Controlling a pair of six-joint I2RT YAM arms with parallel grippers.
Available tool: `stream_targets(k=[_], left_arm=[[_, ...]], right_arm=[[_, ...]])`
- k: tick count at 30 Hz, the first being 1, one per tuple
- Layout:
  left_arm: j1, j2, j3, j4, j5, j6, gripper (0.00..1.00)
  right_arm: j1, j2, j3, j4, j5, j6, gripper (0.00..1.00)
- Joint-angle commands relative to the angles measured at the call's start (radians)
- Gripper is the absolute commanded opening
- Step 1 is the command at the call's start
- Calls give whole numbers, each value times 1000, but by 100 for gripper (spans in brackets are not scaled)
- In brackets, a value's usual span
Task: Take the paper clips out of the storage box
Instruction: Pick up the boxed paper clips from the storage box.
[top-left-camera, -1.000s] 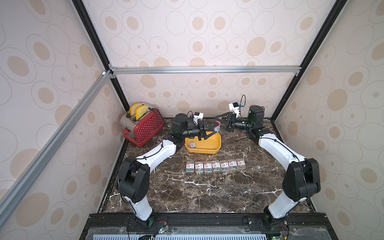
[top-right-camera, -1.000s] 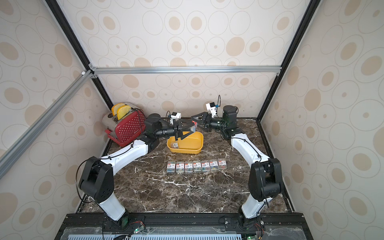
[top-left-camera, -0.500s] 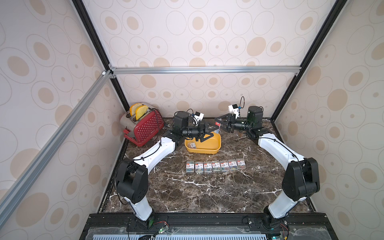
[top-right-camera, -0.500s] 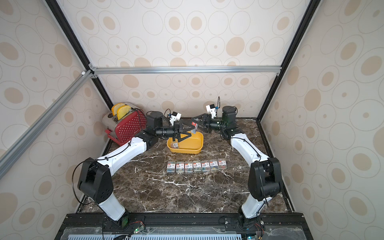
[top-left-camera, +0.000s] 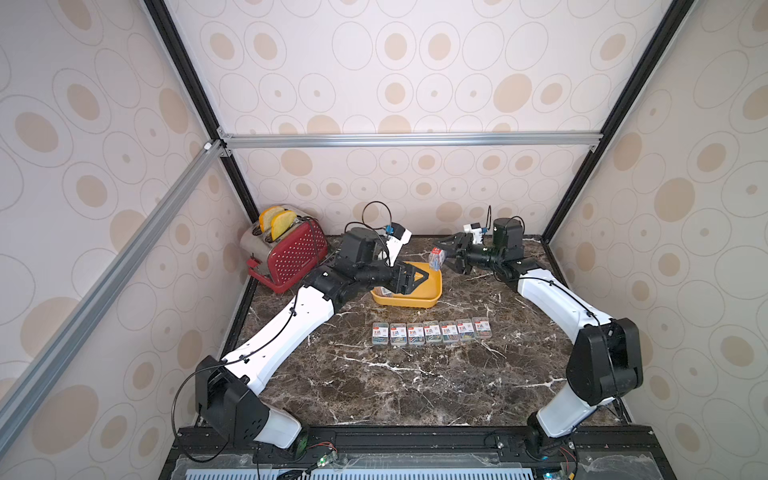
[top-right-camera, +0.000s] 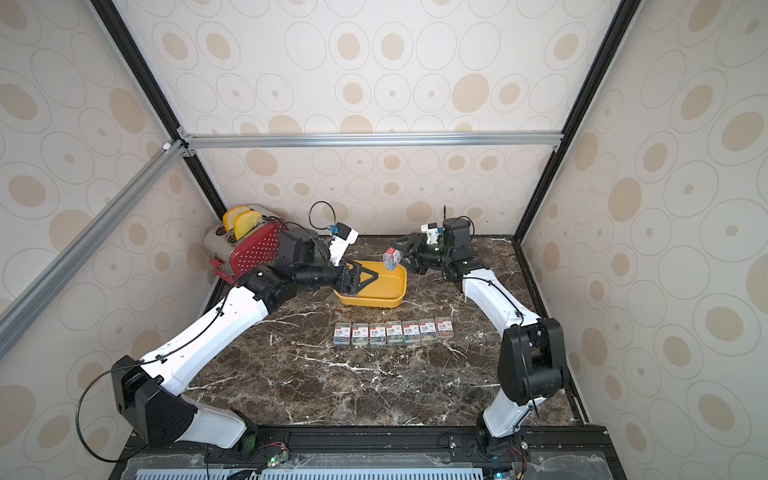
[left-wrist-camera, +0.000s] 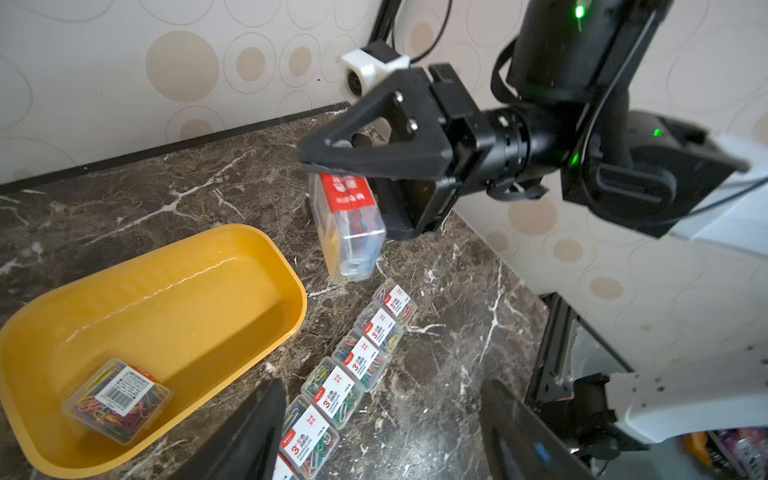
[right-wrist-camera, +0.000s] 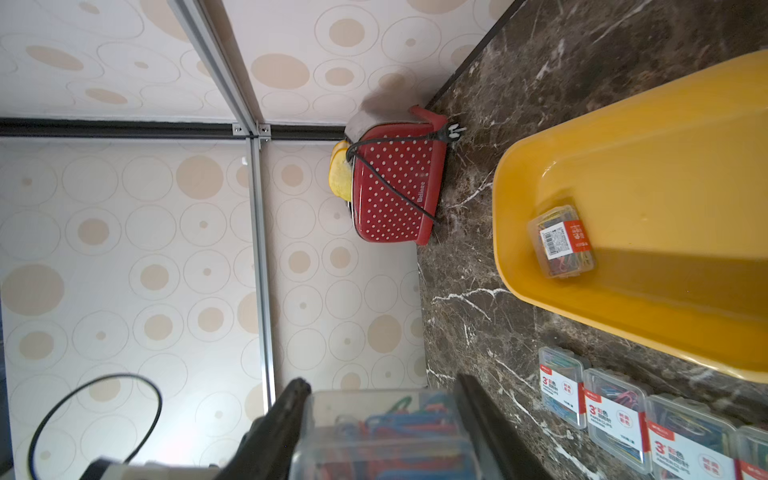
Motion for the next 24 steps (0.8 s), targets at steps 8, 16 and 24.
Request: stream_targets(k=[8,16,24], left_arm=[[-100,52,-59,163,-260,189,83],[-106,96,-55,293,-295,192,84],[-106,111,-90,395,-346,210,83]], right_arm=[[28,-55,-22,12,63,84,33],[42,-73,-47,8,62,72,32],[42,-89,-36,-17,54,35,32]])
